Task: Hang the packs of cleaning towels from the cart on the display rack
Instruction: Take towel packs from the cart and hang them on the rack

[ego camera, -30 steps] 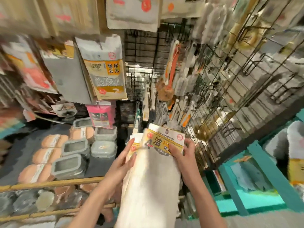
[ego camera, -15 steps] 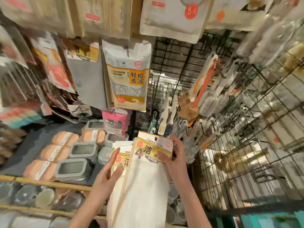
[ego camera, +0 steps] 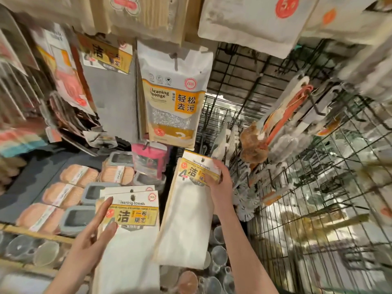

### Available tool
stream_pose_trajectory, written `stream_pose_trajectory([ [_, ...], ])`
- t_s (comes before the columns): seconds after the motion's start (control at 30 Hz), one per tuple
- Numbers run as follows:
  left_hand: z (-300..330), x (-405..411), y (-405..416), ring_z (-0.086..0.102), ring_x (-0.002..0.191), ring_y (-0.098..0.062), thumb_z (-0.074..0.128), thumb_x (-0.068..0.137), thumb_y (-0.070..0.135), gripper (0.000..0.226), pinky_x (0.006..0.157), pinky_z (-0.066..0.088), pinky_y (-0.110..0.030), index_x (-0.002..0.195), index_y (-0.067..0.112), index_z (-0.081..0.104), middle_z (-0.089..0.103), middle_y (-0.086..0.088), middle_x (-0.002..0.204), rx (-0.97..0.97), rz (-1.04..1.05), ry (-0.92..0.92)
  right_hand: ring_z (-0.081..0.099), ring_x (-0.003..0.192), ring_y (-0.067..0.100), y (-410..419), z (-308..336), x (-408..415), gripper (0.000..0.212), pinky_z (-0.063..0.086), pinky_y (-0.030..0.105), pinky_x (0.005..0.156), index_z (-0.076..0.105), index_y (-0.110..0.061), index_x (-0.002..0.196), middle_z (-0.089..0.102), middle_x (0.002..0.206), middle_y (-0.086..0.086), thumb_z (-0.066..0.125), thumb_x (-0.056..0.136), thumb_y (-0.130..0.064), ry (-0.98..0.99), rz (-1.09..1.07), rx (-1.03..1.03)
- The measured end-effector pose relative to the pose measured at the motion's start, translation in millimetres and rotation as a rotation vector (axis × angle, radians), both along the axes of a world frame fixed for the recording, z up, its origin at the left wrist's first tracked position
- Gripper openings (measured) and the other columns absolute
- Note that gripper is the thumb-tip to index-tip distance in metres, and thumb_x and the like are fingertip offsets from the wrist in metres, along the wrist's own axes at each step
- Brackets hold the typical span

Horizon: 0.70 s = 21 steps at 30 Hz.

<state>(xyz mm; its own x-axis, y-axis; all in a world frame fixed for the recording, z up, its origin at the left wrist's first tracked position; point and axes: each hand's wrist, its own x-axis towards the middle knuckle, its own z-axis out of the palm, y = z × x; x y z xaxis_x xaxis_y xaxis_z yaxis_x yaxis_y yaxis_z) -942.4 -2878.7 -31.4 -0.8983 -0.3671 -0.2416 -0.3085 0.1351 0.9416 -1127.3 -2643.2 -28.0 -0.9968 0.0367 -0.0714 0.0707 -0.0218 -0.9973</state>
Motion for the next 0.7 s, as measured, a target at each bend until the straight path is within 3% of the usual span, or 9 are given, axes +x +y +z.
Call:
stream_pose_trajectory([
  [0.17, 5.2, -3.5, -3.0, 0.035, 0.133, -0.008, 0.055, 0.093, 0.021, 0.052, 0.103, 0.028, -0.029, 0.126, 0.059, 0.041, 0.039, 0.015, 0.146, 0.007, -0.009, 0.005, 0.049, 0.122, 0.023, -8.1, -5.8, -13.1, 0.041, 0.049, 0.04, 0.095, 0.055, -0.018, 0.117, 0.048, 0.131, 0.006, 0.058, 0.086, 0.008, 0.048, -0.024, 0.036],
  [0.3, 6.4, -5.3, -5.6, 0.037, 0.138, -0.02, 0.055, 0.093, 0.023, 0.052, 0.104, 0.031, -0.034, 0.125, 0.06, 0.039, 0.041, 0.017, 0.145, 0.016, 0.005, -0.019, 0.047, 0.122, 0.02, -14.6, -15.4, -19.1, 0.038, 0.042, 0.046, 0.102, 0.058, -0.014, 0.108, 0.052, 0.121, 0.0, 0.055, 0.084, 0.014, 0.084, -0.066, 0.129],
  [0.4, 4.9, -4.6, -8.6, 0.031, 0.137, -0.039, 0.055, 0.09, 0.032, 0.052, 0.105, 0.035, -0.049, 0.127, 0.065, 0.038, 0.046, 0.019, 0.142, 0.022, 0.017, -0.062, 0.047, 0.116, 0.011, -19.6, -17.7, -30.9, 0.038, 0.04, 0.048, 0.102, 0.058, -0.018, 0.105, 0.051, 0.12, -0.003, 0.054, 0.085, 0.013, 0.085, -0.051, 0.179],
  [0.43, 4.7, -5.0, -9.4, 0.028, 0.136, -0.039, 0.056, 0.089, 0.034, 0.053, 0.105, 0.035, -0.051, 0.127, 0.067, 0.039, 0.047, 0.02, 0.141, 0.027, 0.02, -0.063, 0.046, 0.115, 0.009, -20.1, -18.6, -36.3, 0.036, 0.039, 0.047, 0.103, 0.058, -0.017, 0.106, 0.051, 0.121, -0.003, 0.054, 0.085, 0.012, 0.089, -0.05, 0.205],
  [0.57, 4.5, -9.1, -10.7, 0.037, 0.138, -0.013, 0.058, 0.082, 0.041, 0.053, 0.105, 0.035, -0.036, 0.119, 0.075, 0.041, 0.041, 0.029, 0.143, 0.065, 0.016, -0.022, 0.043, 0.122, 0.021, -17.3, -22.2, -57.2, 0.039, 0.039, 0.051, 0.102, 0.057, -0.011, 0.112, 0.048, 0.126, 0.001, 0.052, 0.083, 0.014, 0.063, -0.041, 0.217],
  [0.63, 1.1, -10.4, -11.8, 0.035, 0.14, -0.017, 0.059, 0.082, 0.039, 0.053, 0.11, 0.032, -0.042, 0.12, 0.073, 0.043, 0.043, 0.037, 0.135, 0.084, 0.017, -0.02, 0.041, 0.126, 0.025, -16.5, -21.5, -64.4, 0.04, 0.042, 0.049, 0.1, 0.056, -0.01, 0.117, 0.043, 0.132, 0.006, 0.051, 0.085, 0.014, 0.017, -0.031, 0.197],
  [0.7, -1.8, -11.1, -12.5, 0.032, 0.139, -0.005, 0.061, 0.082, 0.038, 0.054, 0.113, 0.03, -0.042, 0.121, 0.071, 0.045, 0.043, 0.047, 0.127, 0.116, 0.017, -0.011, 0.041, 0.127, 0.025, -15.7, -18.0, -67.9, 0.039, 0.045, 0.043, 0.098, 0.057, -0.012, 0.119, 0.039, 0.134, 0.006, 0.053, 0.087, 0.009, -0.013, -0.019, 0.213],
])
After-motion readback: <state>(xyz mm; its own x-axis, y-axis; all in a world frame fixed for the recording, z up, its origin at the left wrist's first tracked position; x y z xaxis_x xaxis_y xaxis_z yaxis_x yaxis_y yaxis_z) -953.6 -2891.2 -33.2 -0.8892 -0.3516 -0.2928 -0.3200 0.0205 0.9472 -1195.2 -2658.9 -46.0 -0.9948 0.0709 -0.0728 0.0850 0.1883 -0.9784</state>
